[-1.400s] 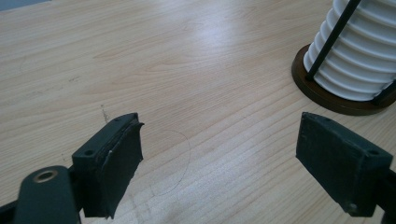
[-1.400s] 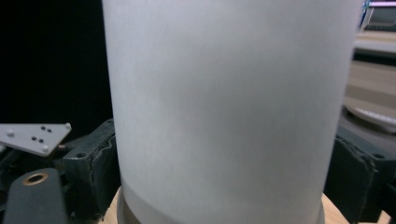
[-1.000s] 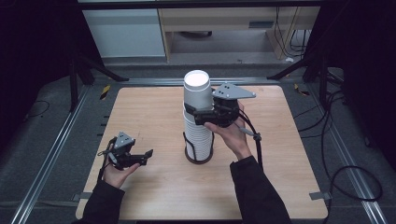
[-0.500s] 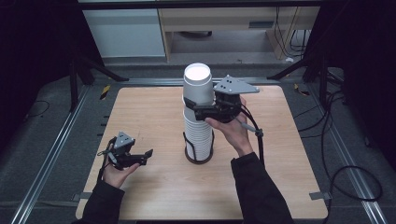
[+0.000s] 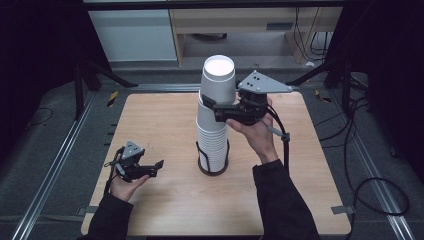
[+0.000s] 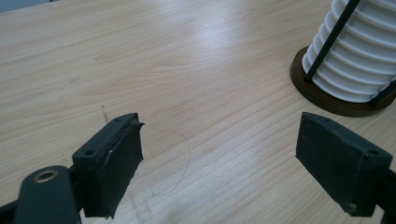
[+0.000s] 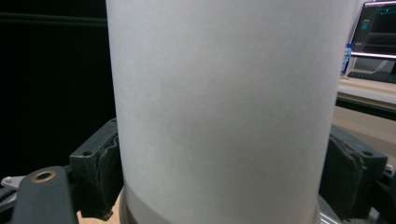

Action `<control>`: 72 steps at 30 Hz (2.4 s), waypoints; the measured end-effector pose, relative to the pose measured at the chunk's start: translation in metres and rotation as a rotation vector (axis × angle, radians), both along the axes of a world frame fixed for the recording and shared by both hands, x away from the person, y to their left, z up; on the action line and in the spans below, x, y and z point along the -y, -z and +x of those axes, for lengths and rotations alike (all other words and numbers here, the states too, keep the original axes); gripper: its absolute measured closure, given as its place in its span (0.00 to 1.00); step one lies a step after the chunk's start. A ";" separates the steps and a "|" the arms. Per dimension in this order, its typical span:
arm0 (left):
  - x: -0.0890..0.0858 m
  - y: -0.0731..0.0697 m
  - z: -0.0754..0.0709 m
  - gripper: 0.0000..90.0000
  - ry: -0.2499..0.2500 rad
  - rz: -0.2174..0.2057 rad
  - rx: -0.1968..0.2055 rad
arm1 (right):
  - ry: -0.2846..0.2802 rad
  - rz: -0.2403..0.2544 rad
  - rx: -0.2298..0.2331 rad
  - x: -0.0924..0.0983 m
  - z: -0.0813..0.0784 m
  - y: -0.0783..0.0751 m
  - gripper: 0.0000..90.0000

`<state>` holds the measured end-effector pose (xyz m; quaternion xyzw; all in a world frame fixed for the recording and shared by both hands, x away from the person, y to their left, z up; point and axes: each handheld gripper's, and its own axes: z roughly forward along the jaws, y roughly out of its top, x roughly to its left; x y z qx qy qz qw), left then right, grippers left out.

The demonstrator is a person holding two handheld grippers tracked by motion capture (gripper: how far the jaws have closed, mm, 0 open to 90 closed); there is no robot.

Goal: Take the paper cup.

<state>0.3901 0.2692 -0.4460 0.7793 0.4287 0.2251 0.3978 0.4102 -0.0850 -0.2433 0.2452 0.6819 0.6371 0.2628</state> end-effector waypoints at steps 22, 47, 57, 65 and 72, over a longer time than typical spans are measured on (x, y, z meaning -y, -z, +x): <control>0.001 -0.004 -0.003 0.16 0.019 -0.010 0.004 | 0.015 -0.044 0.003 0.058 -0.037 0.014 0.17; 0.011 -0.005 -0.008 0.16 0.084 0.005 -0.002 | 0.013 -0.117 -0.163 0.105 -0.053 0.101 0.16; 0.014 -0.005 -0.009 0.16 0.123 0.006 -0.012 | -0.028 -0.196 -0.211 0.102 -0.052 0.126 0.16; 0.017 -0.008 -0.012 0.16 0.163 0.000 -0.011 | -0.111 -0.248 -0.226 0.095 -0.051 0.138 0.16; 0.024 -0.010 -0.015 0.16 0.209 0.015 -0.018 | -0.174 -0.298 -0.243 0.090 -0.050 0.147 0.16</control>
